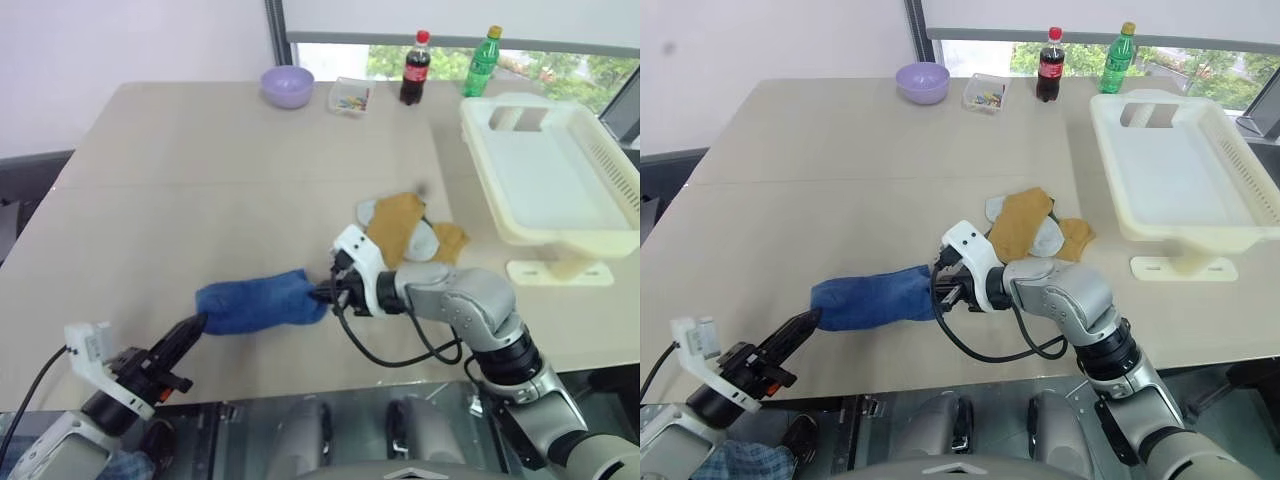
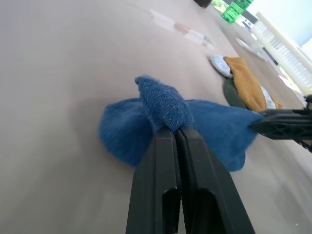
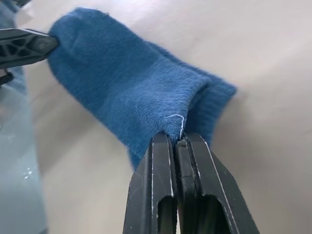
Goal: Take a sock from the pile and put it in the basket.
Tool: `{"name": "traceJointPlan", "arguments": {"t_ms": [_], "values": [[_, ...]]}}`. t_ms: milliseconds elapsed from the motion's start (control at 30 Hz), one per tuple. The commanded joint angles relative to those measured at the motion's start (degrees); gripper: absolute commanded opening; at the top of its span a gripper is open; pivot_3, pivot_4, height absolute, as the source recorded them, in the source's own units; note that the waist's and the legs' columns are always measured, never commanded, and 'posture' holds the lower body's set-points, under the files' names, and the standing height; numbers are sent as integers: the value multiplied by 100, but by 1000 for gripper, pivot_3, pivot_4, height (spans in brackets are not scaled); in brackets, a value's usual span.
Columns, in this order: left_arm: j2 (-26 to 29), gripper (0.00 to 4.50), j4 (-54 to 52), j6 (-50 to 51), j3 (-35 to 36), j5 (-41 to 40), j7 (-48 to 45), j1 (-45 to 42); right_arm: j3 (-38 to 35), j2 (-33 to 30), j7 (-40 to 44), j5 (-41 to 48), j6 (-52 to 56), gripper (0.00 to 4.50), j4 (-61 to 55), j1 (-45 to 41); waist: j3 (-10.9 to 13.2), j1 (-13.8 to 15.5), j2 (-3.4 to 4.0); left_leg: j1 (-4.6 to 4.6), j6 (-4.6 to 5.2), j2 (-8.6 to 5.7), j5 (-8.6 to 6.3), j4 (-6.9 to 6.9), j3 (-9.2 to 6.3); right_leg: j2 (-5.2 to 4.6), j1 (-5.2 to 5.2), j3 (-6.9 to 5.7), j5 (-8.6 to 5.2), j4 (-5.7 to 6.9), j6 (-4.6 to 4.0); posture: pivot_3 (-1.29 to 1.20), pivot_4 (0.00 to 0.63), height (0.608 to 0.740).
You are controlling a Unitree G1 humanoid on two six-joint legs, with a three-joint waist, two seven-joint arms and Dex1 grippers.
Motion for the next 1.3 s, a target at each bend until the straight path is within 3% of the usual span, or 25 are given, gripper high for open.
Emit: {"name": "traceJointPlan", "arguments": {"t_ms": [33, 900, 1300], "values": [[78, 105, 85, -215, 28, -62, 16, -56, -103, 43, -2, -26, -122, 0, -90, -89, 1, -2, 1, 0, 0, 0, 0, 0, 0, 0, 0, 0, 0, 1, 0, 0, 150, 740], [161, 105, 621, -487, -345, -107, 32, -236, -634, 293, -272, 190, 559, 0, -255, -34, 3, -4, 5, -1, 3, 1, -2, -14, 6, 0, -5, 1, 0, -6, 1, 0, 150, 740], [160, 105, 682, -537, -569, 88, 215, -350, -1724, 1335, -661, 550, 2200, 0, 24, 213, 5, -5, 8, 0, 2, 1, -2, -23, 7, -4, -7, 2, 0, -10, 1, 0, 150, 740]]}}
